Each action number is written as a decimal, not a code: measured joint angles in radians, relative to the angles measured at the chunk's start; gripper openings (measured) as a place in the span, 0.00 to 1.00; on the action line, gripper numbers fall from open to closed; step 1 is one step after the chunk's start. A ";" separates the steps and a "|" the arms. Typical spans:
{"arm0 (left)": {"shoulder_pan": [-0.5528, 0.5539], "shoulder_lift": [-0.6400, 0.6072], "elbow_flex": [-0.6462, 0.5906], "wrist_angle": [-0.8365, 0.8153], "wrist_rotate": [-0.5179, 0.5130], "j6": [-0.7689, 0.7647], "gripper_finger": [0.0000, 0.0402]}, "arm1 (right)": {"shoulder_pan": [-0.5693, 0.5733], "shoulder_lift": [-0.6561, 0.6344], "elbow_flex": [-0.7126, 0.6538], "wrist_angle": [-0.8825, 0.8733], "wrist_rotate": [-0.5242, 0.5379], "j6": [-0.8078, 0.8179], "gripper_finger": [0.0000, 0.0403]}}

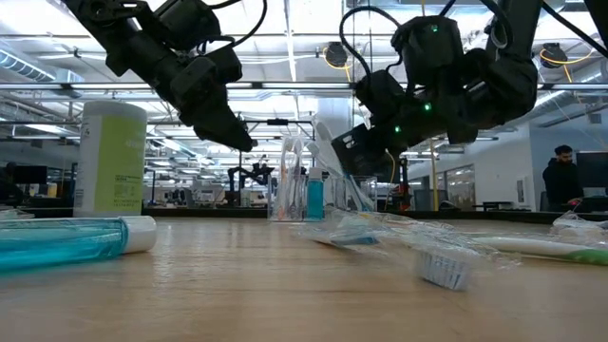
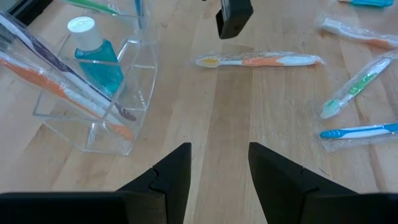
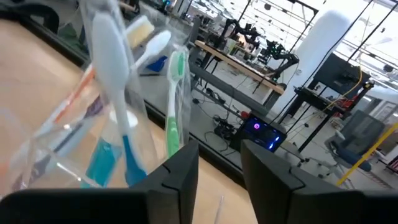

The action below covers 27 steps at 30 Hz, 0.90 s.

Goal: Pick & Place toothbrushing station
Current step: Put the top green toothbrush into the transparent organizer

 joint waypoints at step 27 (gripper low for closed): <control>0.000 0.000 -0.001 0.127 -0.003 0.029 0.41 | -0.462 -0.400 0.137 -0.823 -1.230 0.467 0.43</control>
